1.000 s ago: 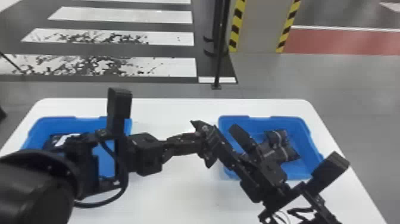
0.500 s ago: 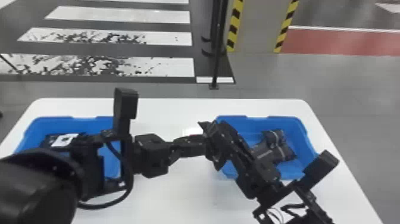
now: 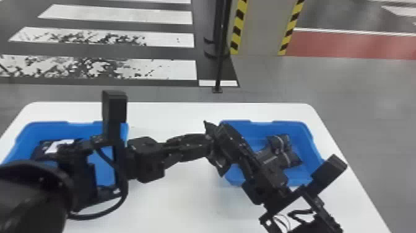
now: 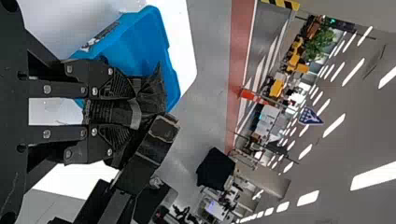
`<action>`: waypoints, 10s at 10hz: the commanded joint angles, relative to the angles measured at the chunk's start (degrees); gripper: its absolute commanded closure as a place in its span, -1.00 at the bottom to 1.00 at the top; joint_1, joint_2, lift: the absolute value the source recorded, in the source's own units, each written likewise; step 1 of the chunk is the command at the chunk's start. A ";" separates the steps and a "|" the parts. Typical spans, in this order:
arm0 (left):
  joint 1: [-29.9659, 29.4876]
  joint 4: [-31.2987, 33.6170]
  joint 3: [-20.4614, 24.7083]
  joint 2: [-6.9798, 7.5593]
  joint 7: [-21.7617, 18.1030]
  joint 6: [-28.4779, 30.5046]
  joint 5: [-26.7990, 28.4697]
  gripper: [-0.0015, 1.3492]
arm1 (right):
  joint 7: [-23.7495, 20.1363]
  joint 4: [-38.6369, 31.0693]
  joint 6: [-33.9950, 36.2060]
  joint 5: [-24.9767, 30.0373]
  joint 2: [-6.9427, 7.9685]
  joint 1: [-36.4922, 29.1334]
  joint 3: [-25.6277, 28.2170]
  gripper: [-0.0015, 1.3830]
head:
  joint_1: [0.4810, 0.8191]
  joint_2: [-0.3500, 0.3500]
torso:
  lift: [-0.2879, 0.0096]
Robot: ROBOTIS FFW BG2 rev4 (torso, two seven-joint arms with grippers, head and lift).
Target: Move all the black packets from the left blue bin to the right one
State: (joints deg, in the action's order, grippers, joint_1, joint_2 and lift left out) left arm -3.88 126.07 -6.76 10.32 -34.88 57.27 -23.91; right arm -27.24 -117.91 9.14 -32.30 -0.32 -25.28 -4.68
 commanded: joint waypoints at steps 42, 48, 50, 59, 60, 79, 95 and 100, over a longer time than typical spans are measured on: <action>31.44 -57.09 19.10 8.05 3.33 6.99 36.60 -0.73 | 2.63 5.06 -9.99 17.22 0.37 -9.17 10.39 -0.79 | 0.27 0.86 | 0.12; 32.01 -58.64 19.10 7.17 6.75 8.54 34.08 -0.28 | 1.75 6.75 -9.28 15.28 0.37 -8.18 9.71 -0.76 | 0.27 0.84 | 0.12; 32.99 -60.19 19.10 6.90 8.60 10.22 33.28 0.00 | 1.31 7.73 -9.00 15.05 0.37 -7.34 9.59 -0.75 | 0.27 0.85 | 0.12; 22.16 -39.09 16.58 7.34 3.33 6.14 34.65 0.79 | 0.26 4.22 -8.58 13.33 0.37 -8.32 10.74 -0.71 | 0.27 0.80 | 0.12; 19.07 -33.47 16.81 6.82 2.97 5.02 32.37 0.79 | -0.36 3.37 -7.88 13.22 0.37 -7.76 10.74 -0.71 | 0.27 0.76 | 0.12; 10.77 -8.44 -9.93 -0.65 -1.68 -5.11 9.86 0.79 | -0.27 4.78 -3.10 4.99 -0.30 6.02 2.17 0.01 | 0.27 -0.41 | 0.12; -21.71 15.47 13.61 -2.15 7.11 -11.86 0.03 -0.75 | 0.17 30.51 1.12 7.62 -4.25 19.10 21.36 0.75 | 0.27 -0.59 | 0.12; -32.26 18.56 19.44 -2.59 8.86 -28.03 -2.60 -0.74 | 0.26 19.68 -2.96 10.48 -3.55 7.85 26.73 -0.85 | 0.27 -0.73 | 0.12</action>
State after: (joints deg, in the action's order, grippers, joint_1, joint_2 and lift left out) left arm -34.34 144.21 11.88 7.90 -26.01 31.86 -26.50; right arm -26.97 -95.21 6.53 -22.72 -4.31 -14.92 21.96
